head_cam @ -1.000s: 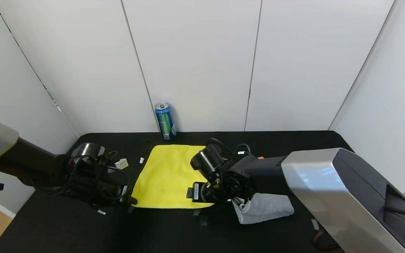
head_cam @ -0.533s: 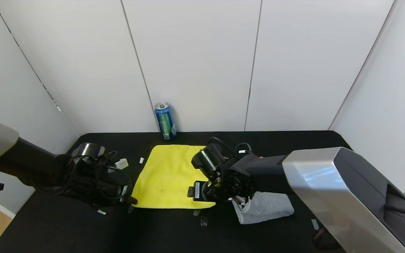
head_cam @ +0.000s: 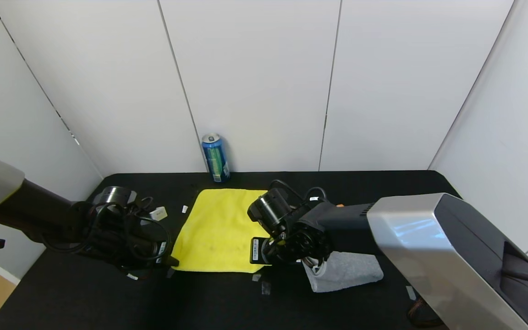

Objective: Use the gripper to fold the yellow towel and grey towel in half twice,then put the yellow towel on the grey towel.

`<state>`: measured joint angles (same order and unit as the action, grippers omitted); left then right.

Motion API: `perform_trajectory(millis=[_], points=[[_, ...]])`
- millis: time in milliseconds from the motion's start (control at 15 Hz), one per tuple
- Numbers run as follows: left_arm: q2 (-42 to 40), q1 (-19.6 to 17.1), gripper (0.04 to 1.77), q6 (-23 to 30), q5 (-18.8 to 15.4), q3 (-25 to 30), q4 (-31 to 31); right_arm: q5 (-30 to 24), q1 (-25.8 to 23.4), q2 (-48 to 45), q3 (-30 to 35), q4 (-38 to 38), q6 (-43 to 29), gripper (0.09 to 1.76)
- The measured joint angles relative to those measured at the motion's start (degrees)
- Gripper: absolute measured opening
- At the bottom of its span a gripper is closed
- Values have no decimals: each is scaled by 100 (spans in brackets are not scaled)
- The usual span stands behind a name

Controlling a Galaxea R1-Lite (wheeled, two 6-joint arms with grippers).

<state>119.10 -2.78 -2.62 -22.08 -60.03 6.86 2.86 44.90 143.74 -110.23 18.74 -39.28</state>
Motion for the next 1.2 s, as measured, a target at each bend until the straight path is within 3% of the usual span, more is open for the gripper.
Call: perform_trajectory(millis=[67, 200, 800, 1200], points=[[0, 0, 12, -2, 2, 0, -2, 0, -2, 0, 0, 0, 1, 78], [0, -5, 12, -2, 2, 0, 0, -2, -4, 0, 0, 0, -5, 14], [-80, -5, 12, -2, 2, 94, -6, 72, -15, -124, 52, 299, -68, 14], [-610, -2, 12, -2, 35, 785, -391, 85, 13, -479, 223, 707, -90, 14]])
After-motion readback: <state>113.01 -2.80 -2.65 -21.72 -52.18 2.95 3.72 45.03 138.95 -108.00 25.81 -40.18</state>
